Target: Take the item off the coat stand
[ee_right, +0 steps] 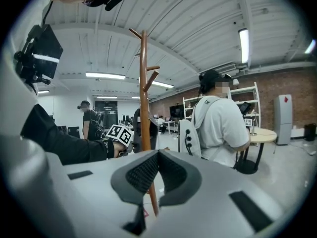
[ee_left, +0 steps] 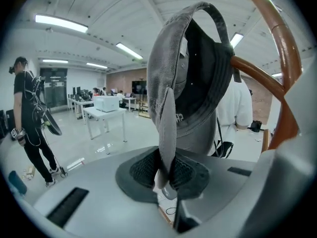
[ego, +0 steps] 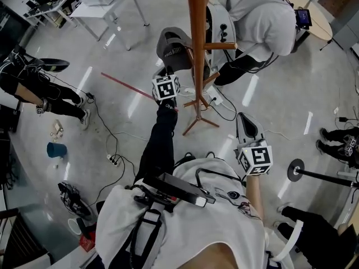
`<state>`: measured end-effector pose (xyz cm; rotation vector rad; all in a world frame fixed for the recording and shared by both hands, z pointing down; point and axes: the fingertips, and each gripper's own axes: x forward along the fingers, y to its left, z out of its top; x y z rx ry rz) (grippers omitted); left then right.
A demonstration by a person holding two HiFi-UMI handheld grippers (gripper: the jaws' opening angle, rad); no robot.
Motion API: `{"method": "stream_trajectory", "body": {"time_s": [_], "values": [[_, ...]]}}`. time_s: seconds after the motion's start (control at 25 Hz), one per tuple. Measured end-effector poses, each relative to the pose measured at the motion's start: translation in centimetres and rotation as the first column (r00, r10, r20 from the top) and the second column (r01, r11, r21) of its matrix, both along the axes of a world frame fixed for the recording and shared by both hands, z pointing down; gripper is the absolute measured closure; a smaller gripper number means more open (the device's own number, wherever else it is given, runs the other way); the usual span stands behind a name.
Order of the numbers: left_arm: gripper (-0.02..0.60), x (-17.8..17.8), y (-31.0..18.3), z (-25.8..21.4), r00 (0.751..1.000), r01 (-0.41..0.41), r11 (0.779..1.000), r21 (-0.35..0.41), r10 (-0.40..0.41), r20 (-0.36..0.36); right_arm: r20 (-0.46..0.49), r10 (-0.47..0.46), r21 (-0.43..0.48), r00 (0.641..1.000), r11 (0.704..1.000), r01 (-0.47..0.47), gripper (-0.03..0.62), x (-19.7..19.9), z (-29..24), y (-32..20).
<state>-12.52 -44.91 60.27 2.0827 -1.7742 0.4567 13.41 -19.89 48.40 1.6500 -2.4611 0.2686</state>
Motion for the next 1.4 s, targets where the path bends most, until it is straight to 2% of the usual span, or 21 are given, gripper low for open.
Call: {"method": "stream_trajectory", "body": {"time_s": [0.32,0.68,1.08,1.24,1.4], "values": [[0.557,-3.7,1.4,-0.2,0.994,0.112,0.994,-0.003,-0.112,-0.015,0.004,-0.021,0.005,1.000,1.000,0.021,0.591,0.6,-0.4,-0.7],[0.557,-8.0,11.1,-1.3,0.983,0.183,0.982,0.045,-0.184,0.022,0.053,-0.114,0.048,0.992,0.993,0.112,0.591,-2.5,-1.4,-3.2],[0.557,-6.5,17.5,-8.7,0.983,0.178,0.967,0.181,-0.181,0.002,0.075,-0.137,0.085,0.988,0.988,0.130,0.591,-4.6,-3.4,-5.7],[0.556,-5.6,18.8,-10.4,0.984,0.178,0.959,0.219,-0.179,-0.018,0.084,-0.131,0.102,0.988,0.987,0.122,0.591,-4.9,-3.7,-5.7],[0.557,-4.5,20.6,-11.0,0.987,0.156,0.956,0.249,-0.160,-0.005,0.088,-0.113,0.111,0.990,0.988,0.103,0.591,-5.0,-3.4,-4.4]]}}
